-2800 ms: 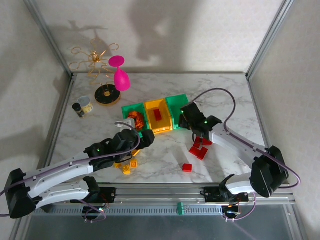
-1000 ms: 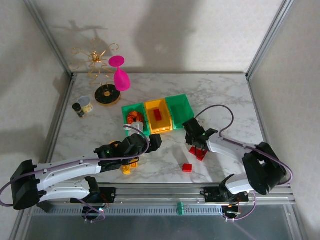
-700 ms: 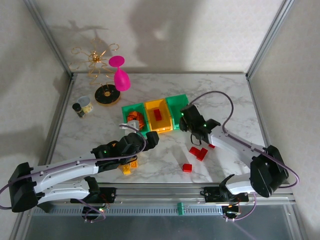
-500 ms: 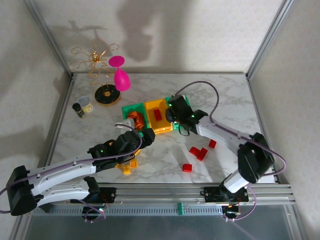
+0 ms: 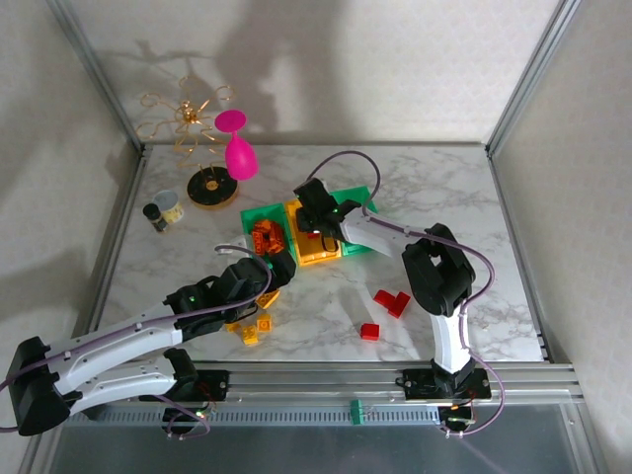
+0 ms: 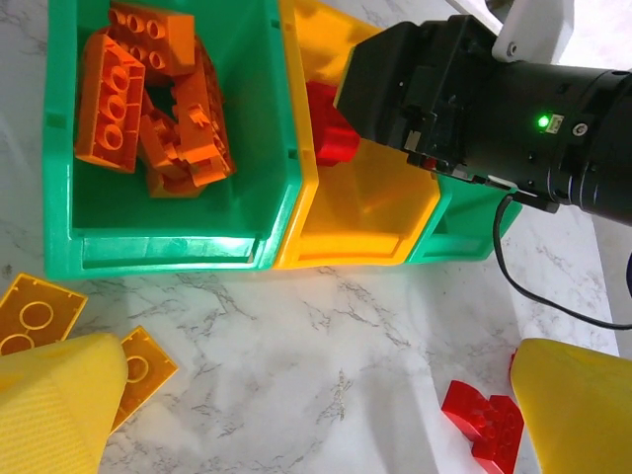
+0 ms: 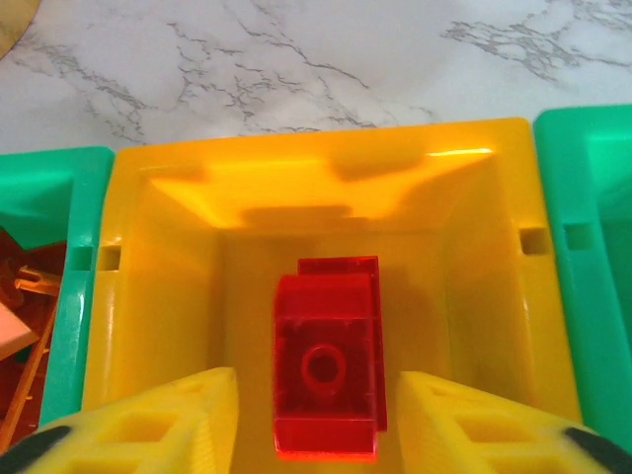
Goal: Sort the legos into containers by color
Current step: Place the lego in the container, then pick up the lego from the middle-right of the table.
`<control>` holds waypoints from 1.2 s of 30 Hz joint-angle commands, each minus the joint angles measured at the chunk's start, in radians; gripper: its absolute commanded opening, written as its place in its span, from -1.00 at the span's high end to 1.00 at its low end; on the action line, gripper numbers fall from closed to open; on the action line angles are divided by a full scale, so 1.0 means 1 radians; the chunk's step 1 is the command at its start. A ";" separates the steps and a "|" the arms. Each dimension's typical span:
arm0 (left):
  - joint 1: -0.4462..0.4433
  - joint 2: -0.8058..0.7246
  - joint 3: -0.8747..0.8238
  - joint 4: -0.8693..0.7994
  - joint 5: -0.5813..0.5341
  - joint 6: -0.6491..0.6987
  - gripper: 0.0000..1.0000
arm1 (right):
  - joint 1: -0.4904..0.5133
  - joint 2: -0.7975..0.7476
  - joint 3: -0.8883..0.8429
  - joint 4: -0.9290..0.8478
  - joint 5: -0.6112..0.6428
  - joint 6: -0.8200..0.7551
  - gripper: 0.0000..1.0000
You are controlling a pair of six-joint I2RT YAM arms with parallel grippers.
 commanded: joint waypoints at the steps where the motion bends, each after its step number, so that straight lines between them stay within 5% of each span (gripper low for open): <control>1: 0.009 -0.008 0.005 -0.026 0.010 0.007 -0.99 | 0.006 -0.017 0.042 -0.002 -0.007 -0.021 -0.05; 13: -0.008 0.056 0.033 0.058 0.089 0.084 -0.99 | -0.070 -0.372 -0.277 -0.063 0.056 0.082 -0.31; 25: -0.093 0.172 0.070 0.176 0.142 0.140 -0.99 | -0.294 -0.753 -0.666 -0.248 0.139 0.285 -0.63; 36: -0.141 0.225 0.087 0.209 0.153 0.166 -0.99 | -0.370 -0.809 -0.886 -0.199 0.157 0.378 -0.67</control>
